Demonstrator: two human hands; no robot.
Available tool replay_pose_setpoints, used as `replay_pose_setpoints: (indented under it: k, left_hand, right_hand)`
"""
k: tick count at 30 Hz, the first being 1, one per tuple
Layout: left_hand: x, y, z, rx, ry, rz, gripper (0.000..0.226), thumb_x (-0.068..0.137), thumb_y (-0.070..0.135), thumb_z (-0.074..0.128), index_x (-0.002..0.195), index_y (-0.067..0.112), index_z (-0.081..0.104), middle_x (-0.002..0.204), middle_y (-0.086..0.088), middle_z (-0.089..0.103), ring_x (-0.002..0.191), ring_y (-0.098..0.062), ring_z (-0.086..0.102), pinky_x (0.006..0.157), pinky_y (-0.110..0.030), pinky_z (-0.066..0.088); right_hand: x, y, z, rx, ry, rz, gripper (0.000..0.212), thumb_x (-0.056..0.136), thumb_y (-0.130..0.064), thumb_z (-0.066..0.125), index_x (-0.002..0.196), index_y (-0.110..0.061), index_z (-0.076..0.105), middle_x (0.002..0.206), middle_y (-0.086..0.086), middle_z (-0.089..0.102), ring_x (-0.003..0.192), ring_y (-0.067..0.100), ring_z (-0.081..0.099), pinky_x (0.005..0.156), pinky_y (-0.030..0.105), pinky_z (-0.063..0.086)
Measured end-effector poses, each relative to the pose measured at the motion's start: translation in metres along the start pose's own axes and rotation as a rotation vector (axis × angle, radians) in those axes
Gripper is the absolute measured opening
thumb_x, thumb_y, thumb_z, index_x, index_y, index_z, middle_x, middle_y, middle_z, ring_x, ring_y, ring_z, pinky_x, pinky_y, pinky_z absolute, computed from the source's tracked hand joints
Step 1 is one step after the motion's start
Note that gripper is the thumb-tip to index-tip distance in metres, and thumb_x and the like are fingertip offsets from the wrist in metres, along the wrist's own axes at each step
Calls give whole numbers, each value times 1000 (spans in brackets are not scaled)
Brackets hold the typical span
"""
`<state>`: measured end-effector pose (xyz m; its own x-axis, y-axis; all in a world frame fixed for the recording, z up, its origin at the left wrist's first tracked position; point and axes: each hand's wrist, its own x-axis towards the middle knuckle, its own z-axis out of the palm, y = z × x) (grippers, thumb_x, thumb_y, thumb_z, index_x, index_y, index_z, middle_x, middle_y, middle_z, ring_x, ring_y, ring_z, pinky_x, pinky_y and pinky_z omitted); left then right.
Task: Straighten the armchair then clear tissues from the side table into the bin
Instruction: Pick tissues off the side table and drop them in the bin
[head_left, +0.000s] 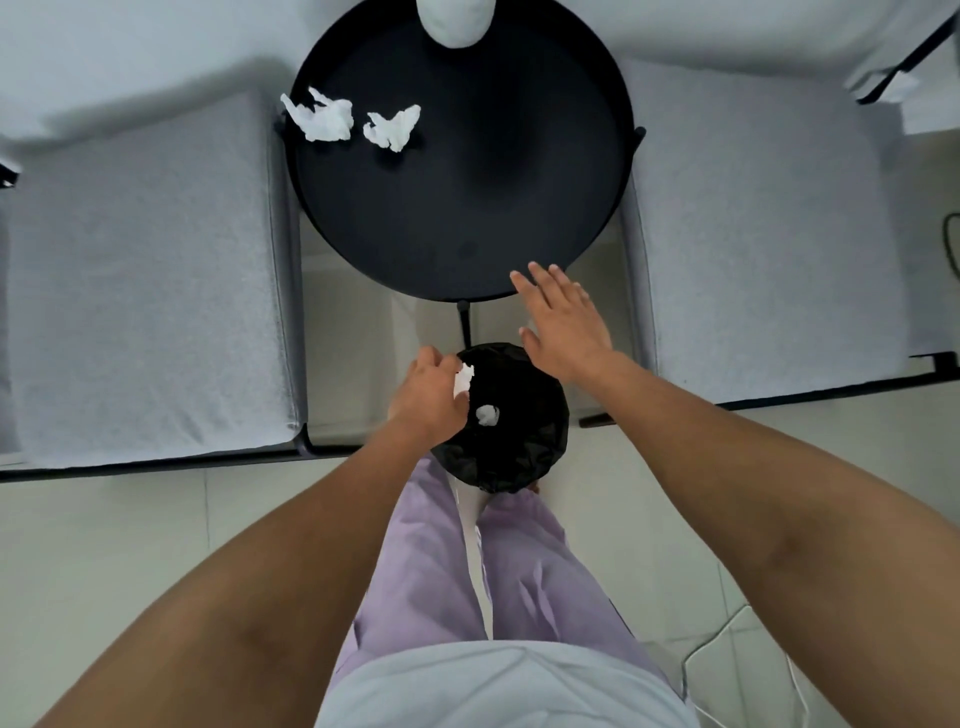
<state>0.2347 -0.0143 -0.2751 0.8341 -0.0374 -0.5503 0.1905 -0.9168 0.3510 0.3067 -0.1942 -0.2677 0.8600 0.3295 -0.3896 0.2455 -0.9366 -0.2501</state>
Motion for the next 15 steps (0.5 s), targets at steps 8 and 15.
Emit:
replay_pose_setpoints:
  k: [8,15]
  left_hand:
    - [7,-6,-28,53,51,1,42,92,30,51,128,9,48,131,-12,42,121,-30,46,97,-42,48]
    - [46,-32,-110,67,229,26,37,91,26,51,123,8,52,126,-13,45,113,-31,52,88,-42,49]
  right_hand:
    - [1,4,-4,65,-77,6,63,92,-14,43,151,-19,22,161,6,14,149,28,10,123,43,13]
    - [35,-9,-28,85,-26,57,52,93,-19,46,144,-16,36,155,8,30,147,28,17,121,43,19]
